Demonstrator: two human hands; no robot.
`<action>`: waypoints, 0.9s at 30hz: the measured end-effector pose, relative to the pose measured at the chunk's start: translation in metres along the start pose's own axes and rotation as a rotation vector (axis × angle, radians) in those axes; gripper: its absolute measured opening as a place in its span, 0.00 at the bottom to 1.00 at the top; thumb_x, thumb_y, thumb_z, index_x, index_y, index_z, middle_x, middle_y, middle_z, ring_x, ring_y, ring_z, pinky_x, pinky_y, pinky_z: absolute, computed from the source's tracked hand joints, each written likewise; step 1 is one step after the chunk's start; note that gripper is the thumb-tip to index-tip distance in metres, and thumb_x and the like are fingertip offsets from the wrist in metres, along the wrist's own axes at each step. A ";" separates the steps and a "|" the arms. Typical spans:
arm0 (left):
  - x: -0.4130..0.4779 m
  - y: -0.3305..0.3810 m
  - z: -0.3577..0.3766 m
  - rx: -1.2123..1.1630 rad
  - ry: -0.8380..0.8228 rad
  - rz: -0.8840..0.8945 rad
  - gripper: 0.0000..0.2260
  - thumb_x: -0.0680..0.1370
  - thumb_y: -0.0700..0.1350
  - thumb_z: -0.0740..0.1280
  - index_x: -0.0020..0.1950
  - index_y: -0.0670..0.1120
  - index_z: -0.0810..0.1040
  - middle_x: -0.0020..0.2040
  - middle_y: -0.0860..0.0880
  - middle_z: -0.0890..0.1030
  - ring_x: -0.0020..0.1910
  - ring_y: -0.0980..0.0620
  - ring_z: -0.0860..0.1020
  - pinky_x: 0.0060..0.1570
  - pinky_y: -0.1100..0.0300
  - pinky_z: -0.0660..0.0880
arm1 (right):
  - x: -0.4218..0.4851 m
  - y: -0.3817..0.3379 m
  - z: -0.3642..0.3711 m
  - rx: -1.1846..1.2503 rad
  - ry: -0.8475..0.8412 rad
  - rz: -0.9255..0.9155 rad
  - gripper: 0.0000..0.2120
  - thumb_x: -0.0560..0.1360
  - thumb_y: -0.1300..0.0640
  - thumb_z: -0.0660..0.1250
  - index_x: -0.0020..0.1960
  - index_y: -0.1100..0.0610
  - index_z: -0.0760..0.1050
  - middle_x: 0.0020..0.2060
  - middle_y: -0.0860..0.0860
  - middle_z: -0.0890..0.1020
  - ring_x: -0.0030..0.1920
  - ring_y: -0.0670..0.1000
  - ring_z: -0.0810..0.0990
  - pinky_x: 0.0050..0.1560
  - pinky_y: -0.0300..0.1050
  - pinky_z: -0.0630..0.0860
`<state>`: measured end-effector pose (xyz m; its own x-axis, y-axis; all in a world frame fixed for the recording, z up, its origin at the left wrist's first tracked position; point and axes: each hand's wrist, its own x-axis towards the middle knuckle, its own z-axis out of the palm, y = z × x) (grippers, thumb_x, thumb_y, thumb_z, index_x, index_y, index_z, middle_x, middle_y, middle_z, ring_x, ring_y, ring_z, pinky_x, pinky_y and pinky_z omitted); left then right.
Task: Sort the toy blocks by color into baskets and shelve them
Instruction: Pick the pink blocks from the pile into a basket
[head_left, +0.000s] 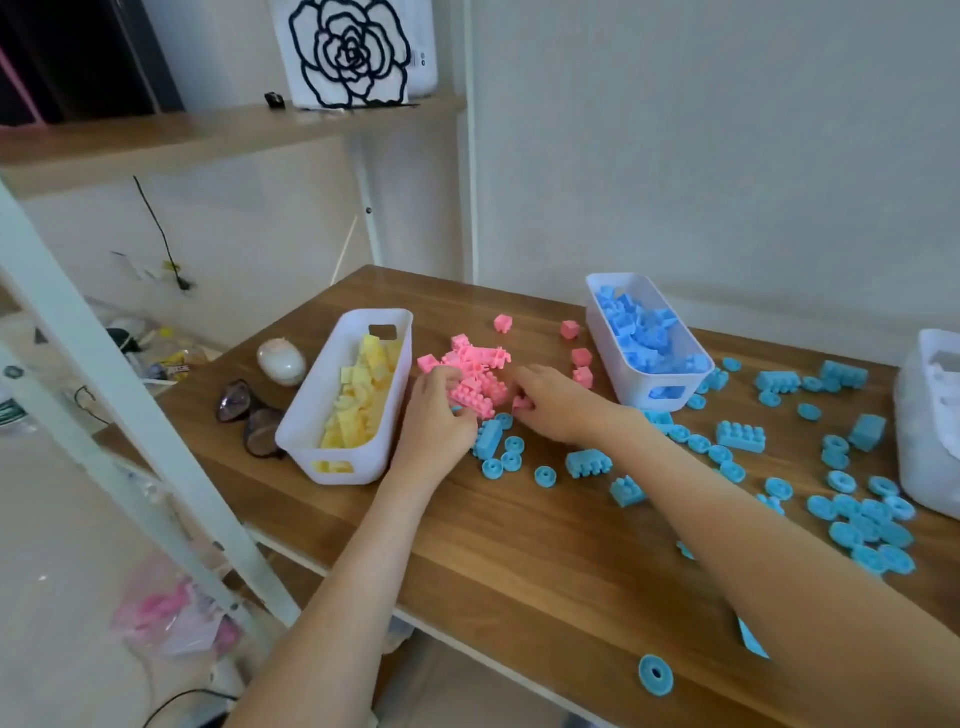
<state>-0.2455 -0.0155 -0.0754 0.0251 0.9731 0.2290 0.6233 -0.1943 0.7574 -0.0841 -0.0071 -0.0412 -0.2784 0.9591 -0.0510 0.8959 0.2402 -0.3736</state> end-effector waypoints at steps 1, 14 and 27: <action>0.000 0.001 -0.001 -0.017 0.006 -0.009 0.17 0.74 0.37 0.64 0.61 0.51 0.71 0.62 0.51 0.71 0.55 0.56 0.71 0.47 0.69 0.67 | 0.002 0.000 0.000 0.023 0.005 0.005 0.10 0.77 0.61 0.61 0.58 0.55 0.69 0.56 0.52 0.74 0.52 0.47 0.71 0.53 0.41 0.71; 0.004 -0.004 0.007 0.364 -0.030 0.015 0.27 0.78 0.53 0.61 0.75 0.58 0.57 0.77 0.50 0.51 0.76 0.46 0.47 0.73 0.47 0.49 | 0.010 -0.013 0.009 -0.010 0.010 -0.087 0.24 0.75 0.68 0.58 0.68 0.51 0.60 0.66 0.53 0.67 0.65 0.55 0.66 0.63 0.52 0.69; 0.003 -0.009 0.011 0.499 0.082 0.037 0.29 0.73 0.60 0.66 0.70 0.52 0.63 0.68 0.47 0.65 0.69 0.46 0.60 0.68 0.50 0.59 | 0.009 -0.006 0.003 -0.010 -0.012 -0.004 0.17 0.79 0.60 0.60 0.67 0.50 0.65 0.66 0.53 0.68 0.61 0.52 0.73 0.56 0.43 0.71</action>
<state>-0.2423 -0.0092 -0.0886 0.0050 0.9498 0.3129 0.9212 -0.1261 0.3680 -0.0933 -0.0008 -0.0418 -0.2861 0.9563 -0.0610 0.8982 0.2455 -0.3646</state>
